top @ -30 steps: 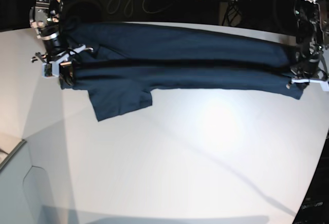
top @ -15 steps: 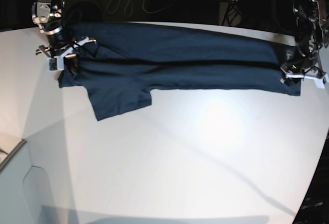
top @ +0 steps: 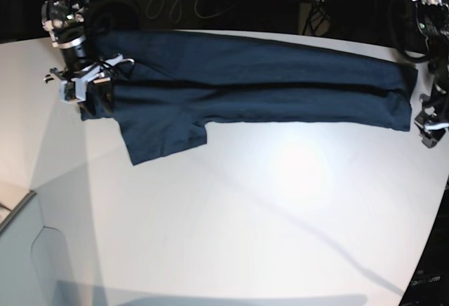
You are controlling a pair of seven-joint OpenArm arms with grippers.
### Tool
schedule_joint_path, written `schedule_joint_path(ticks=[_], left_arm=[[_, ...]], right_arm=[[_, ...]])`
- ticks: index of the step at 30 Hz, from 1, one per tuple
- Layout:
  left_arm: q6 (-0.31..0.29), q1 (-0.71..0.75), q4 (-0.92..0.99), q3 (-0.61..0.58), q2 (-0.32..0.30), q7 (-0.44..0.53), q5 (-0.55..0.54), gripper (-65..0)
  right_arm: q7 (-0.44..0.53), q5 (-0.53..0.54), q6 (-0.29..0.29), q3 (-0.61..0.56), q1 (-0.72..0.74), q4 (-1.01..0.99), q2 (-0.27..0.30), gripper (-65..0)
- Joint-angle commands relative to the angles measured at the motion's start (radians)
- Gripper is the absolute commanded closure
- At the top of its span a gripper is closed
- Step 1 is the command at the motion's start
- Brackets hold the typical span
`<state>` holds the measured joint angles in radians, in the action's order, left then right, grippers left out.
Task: Layout the t-shirt on the table in an organized manner, then fold the t-shirt properly
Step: 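Grasp the shirt's side edges with both grippers and fold them lengthwise over, then regrasp the folded edge with the right gripper and pull it taut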
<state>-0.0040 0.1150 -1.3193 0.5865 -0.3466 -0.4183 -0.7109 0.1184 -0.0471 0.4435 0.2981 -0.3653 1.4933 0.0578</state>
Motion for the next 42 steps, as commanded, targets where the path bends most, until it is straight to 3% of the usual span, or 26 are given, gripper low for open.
schedule_joint_path(ticks=[1,8,21,26,32,42], left_arm=[[0.0,-0.039,0.017,-0.015,-0.015,0.016,0.029,-36.7],[-0.001,-0.185,0.209,-0.101,-0.01,0.02,0.244,-36.7],[-0.001,-0.2,0.263,-0.187,-0.01,0.022,0.262,-36.1],[-0.001,-0.2,0.263,-0.185,-0.01,0.022,0.262,-22.7],[-0.001,-0.2,0.263,-0.185,-0.01,0.017,0.262,0.0],[-0.001,-0.166,0.189,-0.175,-0.01,0.017,0.225,0.0]], right_arm=[[0.025,0.01,-0.004,0.002,0.001,0.017,0.009,-23.3],[0.023,0.008,-0.004,0.002,0.001,0.016,0.007,-23.3],[0.023,0.008,-0.004,0.003,0.016,0.014,0.007,-23.1],[0.023,0.008,-0.004,0.003,0.016,0.014,0.007,-23.1],[0.023,0.008,-0.004,0.003,0.016,0.016,0.007,-23.1],[0.023,0.008,-0.004,0.01,0.067,0.017,0.012,-23.4]])
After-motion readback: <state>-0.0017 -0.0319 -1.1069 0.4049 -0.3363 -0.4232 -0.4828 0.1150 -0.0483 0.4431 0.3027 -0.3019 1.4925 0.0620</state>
